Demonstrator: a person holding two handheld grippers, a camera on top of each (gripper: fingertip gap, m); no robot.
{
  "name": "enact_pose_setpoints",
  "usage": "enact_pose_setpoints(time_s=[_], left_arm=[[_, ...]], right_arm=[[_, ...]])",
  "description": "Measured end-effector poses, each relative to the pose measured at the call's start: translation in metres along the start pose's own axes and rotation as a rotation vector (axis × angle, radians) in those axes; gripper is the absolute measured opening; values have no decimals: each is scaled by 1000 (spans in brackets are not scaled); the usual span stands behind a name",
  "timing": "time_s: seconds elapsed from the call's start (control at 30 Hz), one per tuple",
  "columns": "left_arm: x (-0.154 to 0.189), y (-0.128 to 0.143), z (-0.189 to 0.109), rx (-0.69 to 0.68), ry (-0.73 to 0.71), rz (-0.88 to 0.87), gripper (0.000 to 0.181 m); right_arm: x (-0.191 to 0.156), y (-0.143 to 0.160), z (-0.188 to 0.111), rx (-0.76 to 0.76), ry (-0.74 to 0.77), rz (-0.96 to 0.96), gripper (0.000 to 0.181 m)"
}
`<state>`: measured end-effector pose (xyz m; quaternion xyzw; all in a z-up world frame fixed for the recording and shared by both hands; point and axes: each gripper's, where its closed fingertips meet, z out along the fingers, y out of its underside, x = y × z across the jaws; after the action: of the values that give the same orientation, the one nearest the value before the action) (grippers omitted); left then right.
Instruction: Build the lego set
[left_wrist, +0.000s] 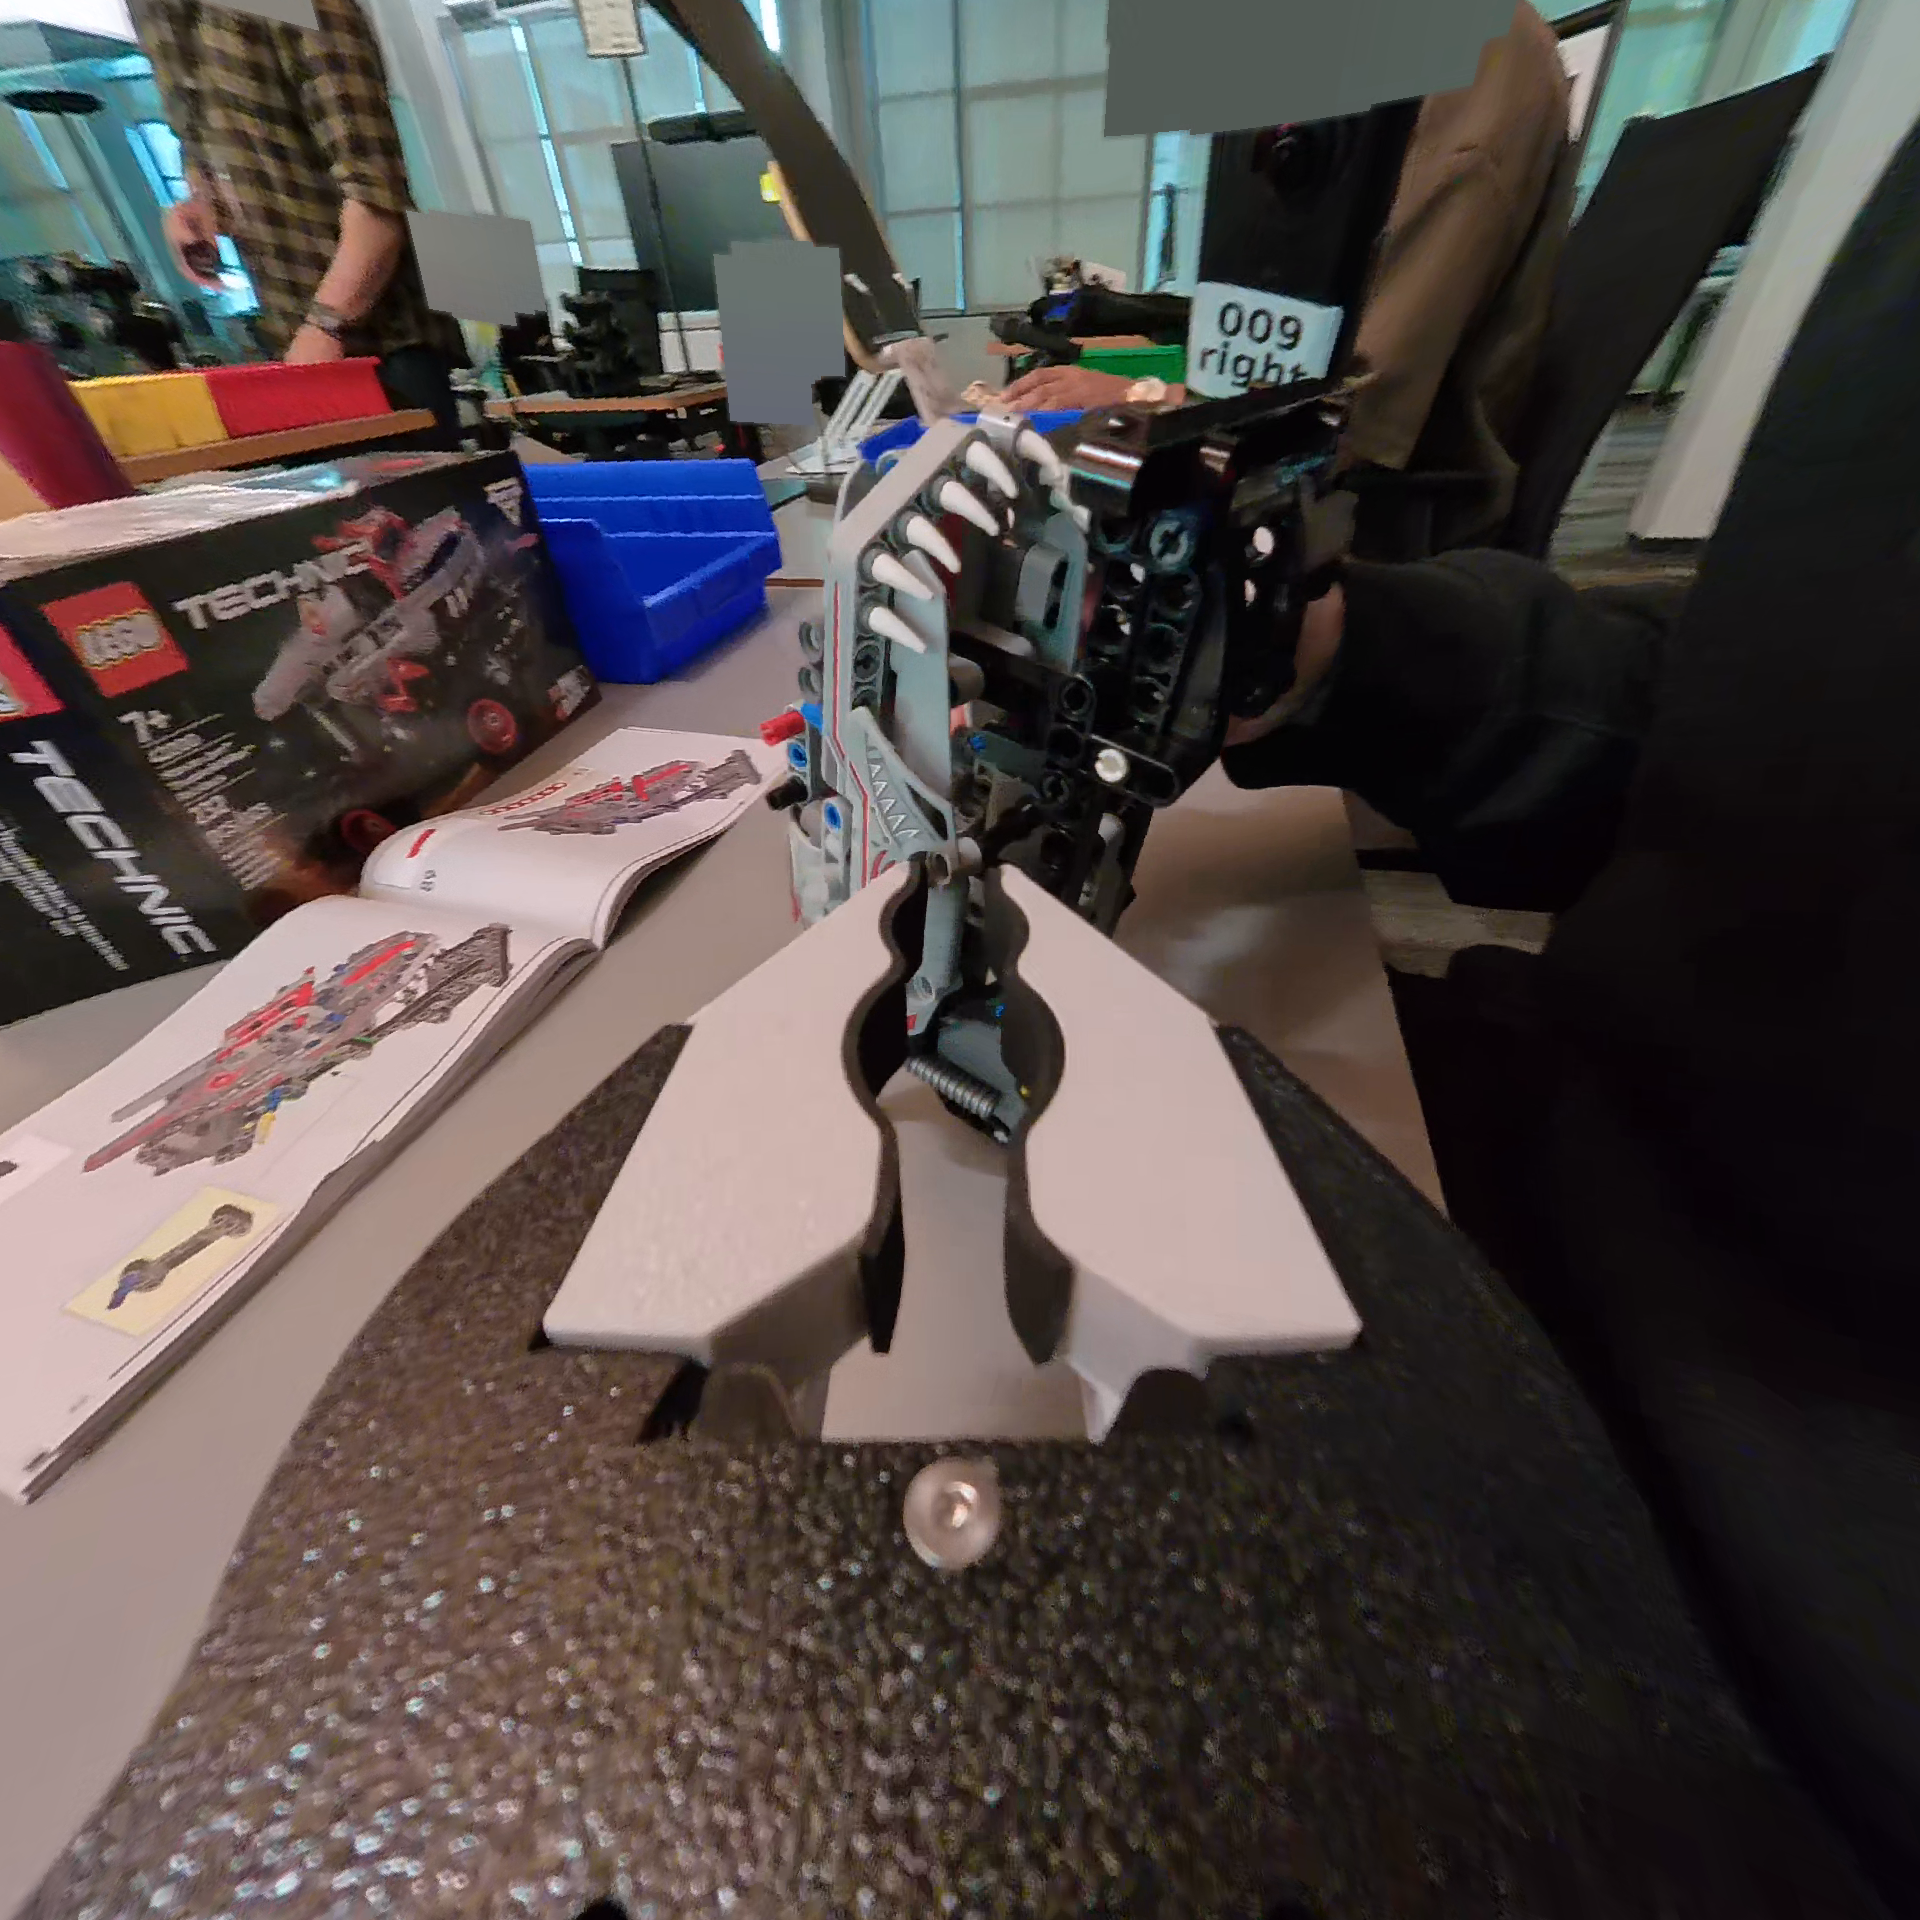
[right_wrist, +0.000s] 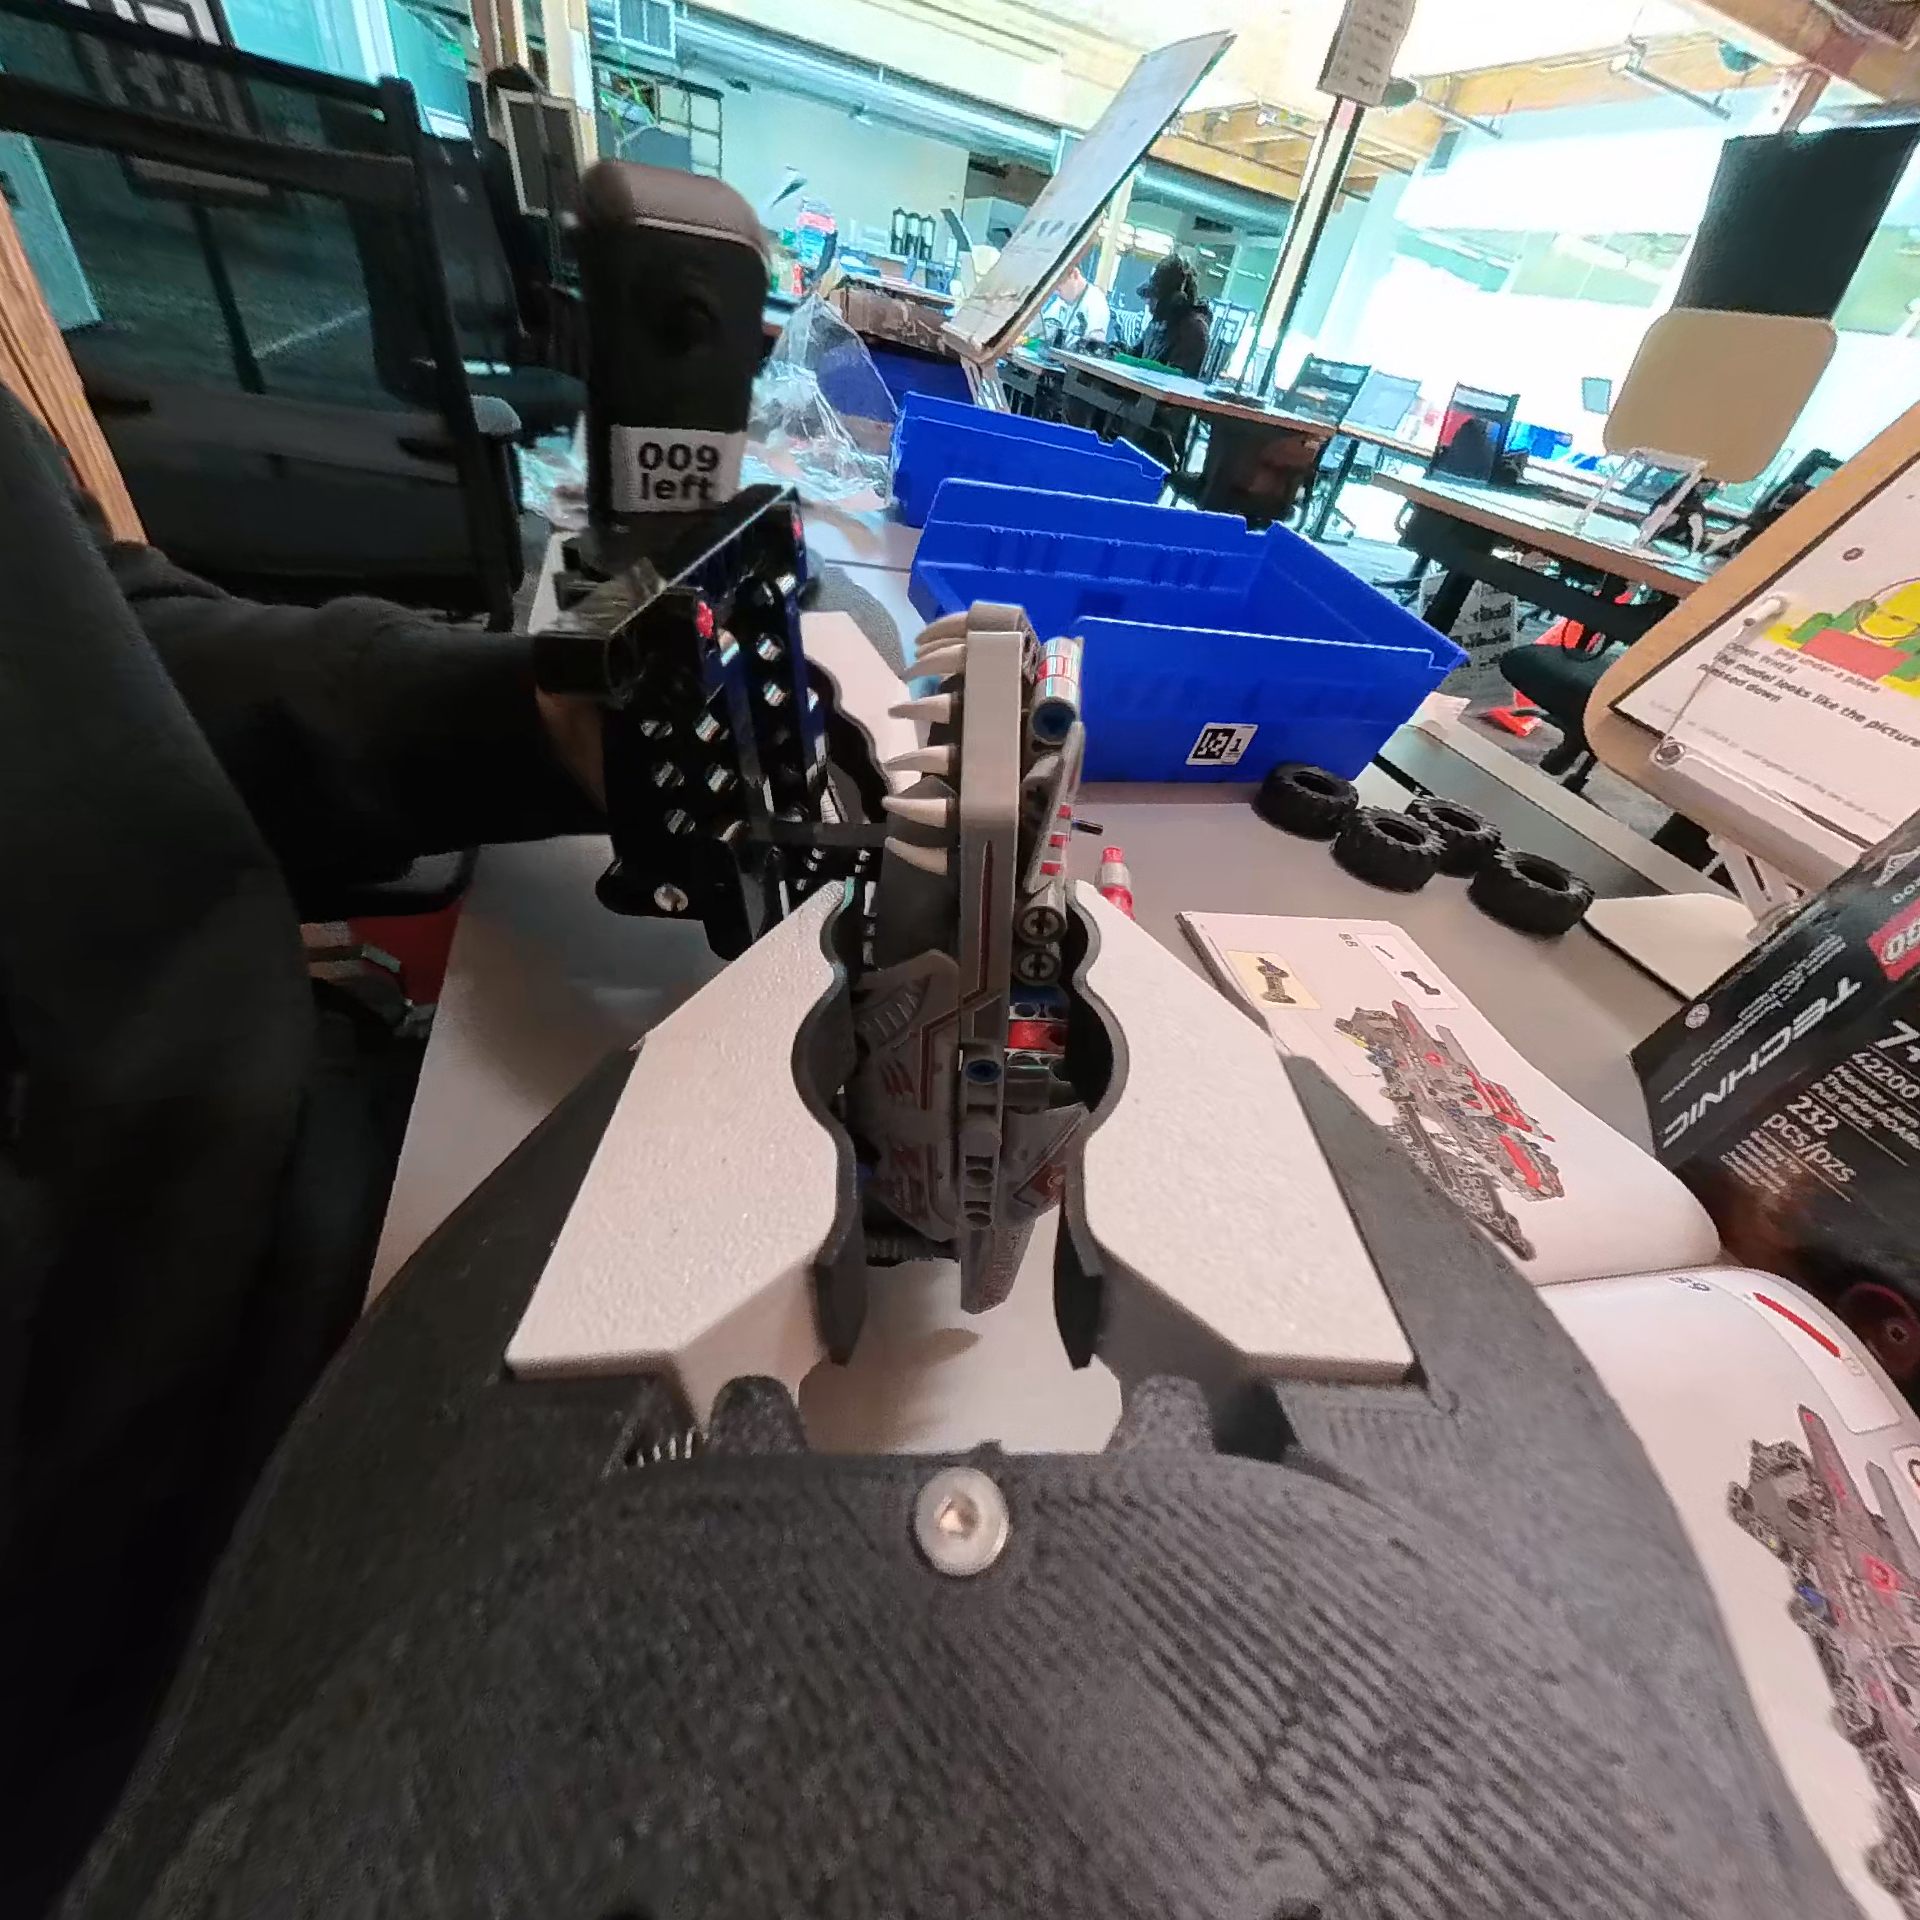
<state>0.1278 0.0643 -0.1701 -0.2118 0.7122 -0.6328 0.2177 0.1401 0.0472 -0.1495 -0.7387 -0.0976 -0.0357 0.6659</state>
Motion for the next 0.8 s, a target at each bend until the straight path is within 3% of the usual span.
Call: enact_pose_setpoints(time_s=[0.3,0.47,0.8], left_arm=[[-10,1,5,-27,17,-2,16],[-9,-3,3,-36,125,-23,25],[-21,-2,4,-105,-60,90,11]], right_arm=[[5,1,1,12,-6,25,35],[4,1,5,8,-34,40,36],[9,2,9,19,52,63,40]])
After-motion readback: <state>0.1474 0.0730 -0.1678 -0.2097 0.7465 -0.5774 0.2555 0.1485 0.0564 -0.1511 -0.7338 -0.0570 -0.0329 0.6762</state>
